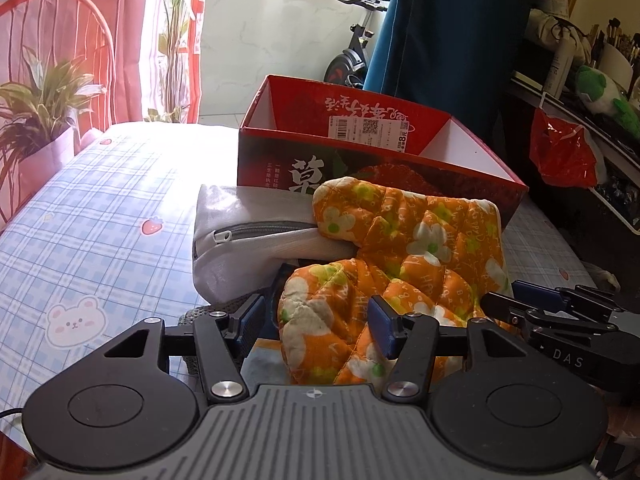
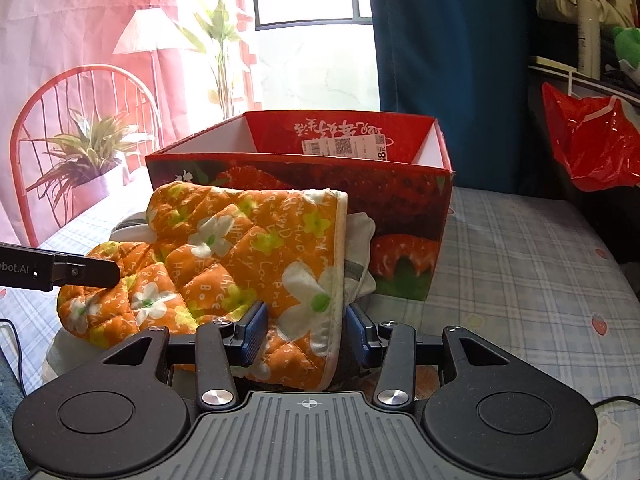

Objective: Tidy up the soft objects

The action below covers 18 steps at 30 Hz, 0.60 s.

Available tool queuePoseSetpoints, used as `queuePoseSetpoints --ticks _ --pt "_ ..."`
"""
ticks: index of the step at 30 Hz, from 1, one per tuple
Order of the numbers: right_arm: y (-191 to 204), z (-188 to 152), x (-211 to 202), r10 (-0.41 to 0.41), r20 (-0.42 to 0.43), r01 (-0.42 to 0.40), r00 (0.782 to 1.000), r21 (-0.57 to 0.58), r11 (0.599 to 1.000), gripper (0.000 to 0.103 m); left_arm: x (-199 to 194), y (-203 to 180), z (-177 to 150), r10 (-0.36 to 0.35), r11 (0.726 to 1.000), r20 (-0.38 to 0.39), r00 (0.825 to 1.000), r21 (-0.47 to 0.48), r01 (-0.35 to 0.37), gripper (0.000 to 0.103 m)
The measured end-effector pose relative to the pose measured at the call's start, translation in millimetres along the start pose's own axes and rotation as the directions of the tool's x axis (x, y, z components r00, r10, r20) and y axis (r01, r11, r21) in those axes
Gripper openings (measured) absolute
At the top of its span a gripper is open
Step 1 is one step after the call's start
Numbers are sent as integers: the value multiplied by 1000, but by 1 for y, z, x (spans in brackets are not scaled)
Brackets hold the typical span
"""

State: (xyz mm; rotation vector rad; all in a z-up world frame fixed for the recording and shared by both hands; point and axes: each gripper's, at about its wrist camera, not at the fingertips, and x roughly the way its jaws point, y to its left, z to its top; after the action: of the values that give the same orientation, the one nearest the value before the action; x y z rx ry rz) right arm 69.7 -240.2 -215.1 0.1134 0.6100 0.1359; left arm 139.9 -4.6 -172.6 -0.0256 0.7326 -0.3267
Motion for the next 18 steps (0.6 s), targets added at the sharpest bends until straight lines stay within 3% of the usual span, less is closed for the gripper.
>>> queuePoseSetpoints --ticks 1,2,3,6,18 --pt "0 0 0 1 -1 -1 1000 3 1000 41 0 0 -1 -1 1000 2 1000 1 1 54" --pt "-1 0 0 3 0 -3 1000 9 1000 41 0 1 -2 8 1000 10 1000 2 -8 28" --pt "-2 0 0 5 4 -5 1000 14 1000 43 1 1 -2 14 1000 11 1000 5 -14 23" --pt "-4 1 -1 3 14 -3 1000 28 1000 51 1 2 -3 21 1000 18 1000 2 -21 22" --pt "-4 2 14 57 -14 -56 998 65 996 49 12 2 -9 45 999 -6 999 7 -45 27"
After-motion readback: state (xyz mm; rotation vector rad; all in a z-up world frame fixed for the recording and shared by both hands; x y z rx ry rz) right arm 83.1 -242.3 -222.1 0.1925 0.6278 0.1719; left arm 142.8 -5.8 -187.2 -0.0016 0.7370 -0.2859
